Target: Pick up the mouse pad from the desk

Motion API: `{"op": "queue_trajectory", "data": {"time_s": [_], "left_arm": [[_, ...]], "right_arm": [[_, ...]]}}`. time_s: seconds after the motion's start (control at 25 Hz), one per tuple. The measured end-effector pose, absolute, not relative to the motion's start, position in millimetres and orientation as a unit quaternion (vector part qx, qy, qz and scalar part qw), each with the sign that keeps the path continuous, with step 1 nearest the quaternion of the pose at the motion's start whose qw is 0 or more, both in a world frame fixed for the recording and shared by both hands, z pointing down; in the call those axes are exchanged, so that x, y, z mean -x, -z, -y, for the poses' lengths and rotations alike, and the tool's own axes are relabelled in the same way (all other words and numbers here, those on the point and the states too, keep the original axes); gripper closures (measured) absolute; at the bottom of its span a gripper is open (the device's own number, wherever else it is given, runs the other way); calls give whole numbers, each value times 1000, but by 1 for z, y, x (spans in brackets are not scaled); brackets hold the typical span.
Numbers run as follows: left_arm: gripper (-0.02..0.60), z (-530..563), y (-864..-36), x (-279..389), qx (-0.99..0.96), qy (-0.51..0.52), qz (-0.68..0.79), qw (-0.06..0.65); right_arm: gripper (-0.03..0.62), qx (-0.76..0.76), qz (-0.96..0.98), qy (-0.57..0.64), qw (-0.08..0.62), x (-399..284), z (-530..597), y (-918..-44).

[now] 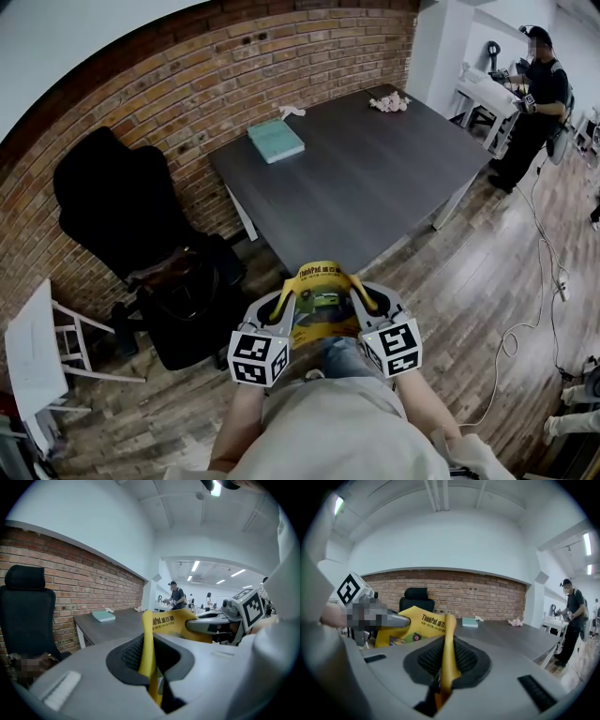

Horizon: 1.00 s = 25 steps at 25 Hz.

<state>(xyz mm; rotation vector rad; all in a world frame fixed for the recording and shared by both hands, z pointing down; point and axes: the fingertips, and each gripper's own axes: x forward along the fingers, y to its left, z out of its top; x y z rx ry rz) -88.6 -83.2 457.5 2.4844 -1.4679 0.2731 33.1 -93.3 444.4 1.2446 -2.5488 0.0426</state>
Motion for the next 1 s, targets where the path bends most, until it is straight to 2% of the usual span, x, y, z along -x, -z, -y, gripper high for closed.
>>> {"op": "queue_trajectory", "data": {"time_s": [1.0], "left_arm": [[552, 94, -460, 93, -855, -86, 494, 131]], "right_arm": [[571, -430, 891, -12, 145, -27, 103, -446]]}}
